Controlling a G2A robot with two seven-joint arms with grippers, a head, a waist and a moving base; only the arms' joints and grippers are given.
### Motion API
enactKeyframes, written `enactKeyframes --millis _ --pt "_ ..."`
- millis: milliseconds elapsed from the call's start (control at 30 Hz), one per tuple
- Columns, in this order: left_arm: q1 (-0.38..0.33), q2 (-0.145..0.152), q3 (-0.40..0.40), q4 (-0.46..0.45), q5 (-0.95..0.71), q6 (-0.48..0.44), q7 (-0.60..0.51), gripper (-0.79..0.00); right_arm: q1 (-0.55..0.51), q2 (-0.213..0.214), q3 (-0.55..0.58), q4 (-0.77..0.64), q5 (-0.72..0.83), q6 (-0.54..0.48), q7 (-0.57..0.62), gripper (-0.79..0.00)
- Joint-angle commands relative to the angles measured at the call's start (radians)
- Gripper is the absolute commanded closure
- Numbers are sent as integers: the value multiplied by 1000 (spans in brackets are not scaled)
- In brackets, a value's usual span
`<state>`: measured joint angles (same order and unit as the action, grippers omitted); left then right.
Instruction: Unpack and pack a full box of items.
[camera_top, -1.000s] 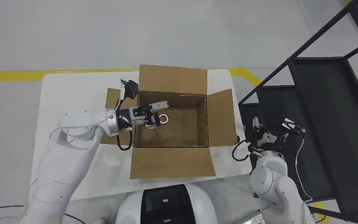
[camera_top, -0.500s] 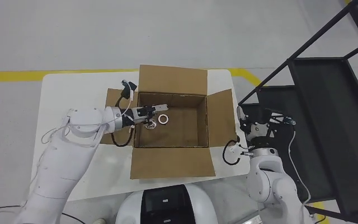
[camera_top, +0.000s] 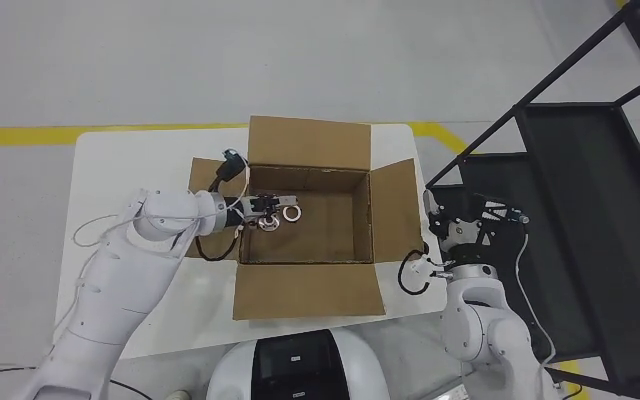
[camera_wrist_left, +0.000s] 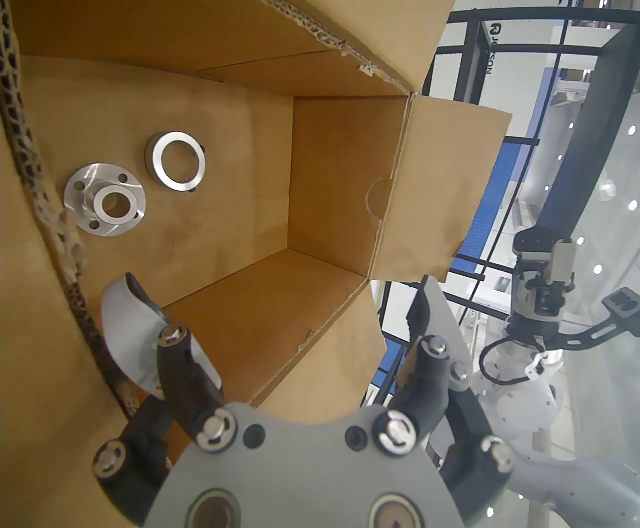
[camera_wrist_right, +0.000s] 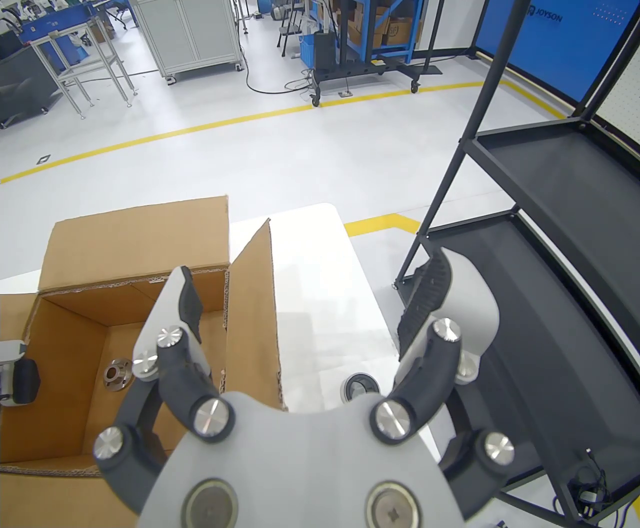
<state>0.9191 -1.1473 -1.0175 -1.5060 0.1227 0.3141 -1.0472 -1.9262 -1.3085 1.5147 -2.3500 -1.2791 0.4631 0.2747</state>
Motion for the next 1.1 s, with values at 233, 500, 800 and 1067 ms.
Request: enactKeyframes --millis 233,500,800,1067 --pt "-64 -18 57 105 -5 -21 8 -785 0 0 0 0 0 0 0 -785" --pt "-79 -15 59 108 43 -7 25 -785 0 0 0 0 0 0 0 -785" --pt "-32 7 6 38 104 32 36 -785 0 0 0 0 0 0 0 -785" --pt "15 26 -43 -23 159 79 44 -785 0 0 0 0 0 0 0 -785"
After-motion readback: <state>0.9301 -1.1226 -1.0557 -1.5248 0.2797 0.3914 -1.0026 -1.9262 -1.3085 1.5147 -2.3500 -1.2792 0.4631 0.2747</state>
